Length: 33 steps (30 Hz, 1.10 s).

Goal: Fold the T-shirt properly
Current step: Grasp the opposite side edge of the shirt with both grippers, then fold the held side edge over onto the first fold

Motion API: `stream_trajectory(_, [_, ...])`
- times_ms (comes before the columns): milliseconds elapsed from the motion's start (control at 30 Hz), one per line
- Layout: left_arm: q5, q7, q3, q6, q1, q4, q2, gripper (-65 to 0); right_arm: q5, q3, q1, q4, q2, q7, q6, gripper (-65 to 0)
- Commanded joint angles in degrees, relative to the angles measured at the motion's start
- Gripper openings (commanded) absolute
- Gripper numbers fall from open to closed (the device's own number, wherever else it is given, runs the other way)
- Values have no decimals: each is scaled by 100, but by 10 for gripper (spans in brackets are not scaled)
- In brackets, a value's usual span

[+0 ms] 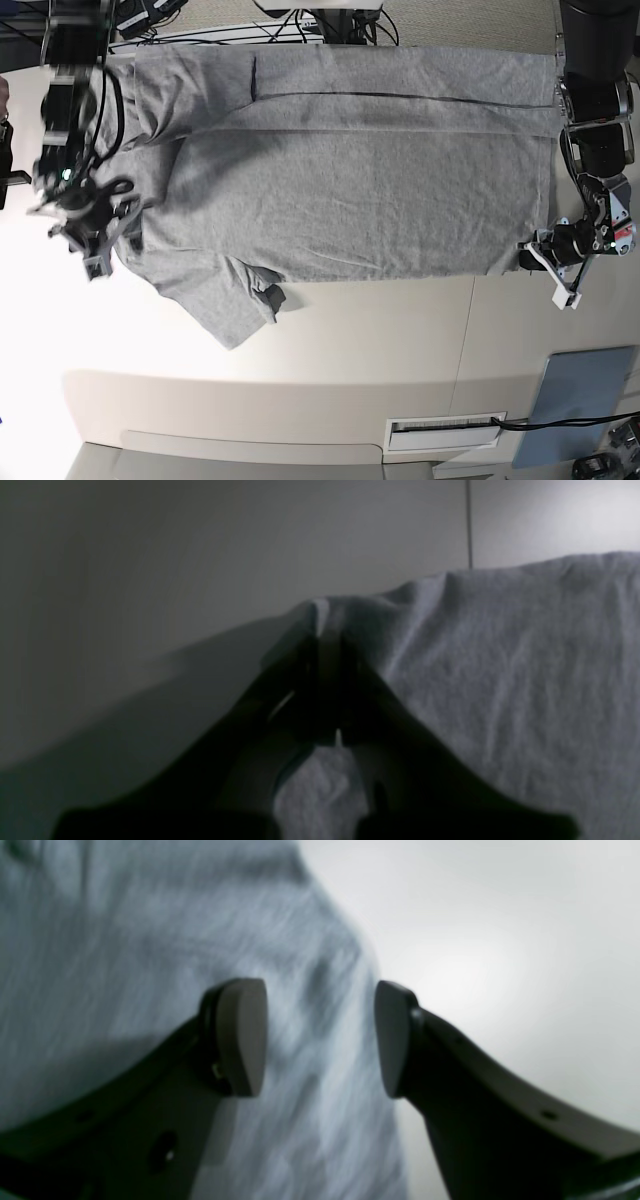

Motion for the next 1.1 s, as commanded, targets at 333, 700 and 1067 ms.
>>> stream_trajectory(333, [61,229,9,-98,-57,20,-52,-650,33,-1180,2636,-3147,105,-562,212,-315])
stream_trajectory(700, [59,254,9,-98,-55,20,-52,-650,46,-1718,3254,-4256,107,-1266,286,-315])
stream_trajectory(1067, [-610,37,9,-101,-55,192,-61,-650,155,-1718,3189,-4194,111,-678,402,-650])
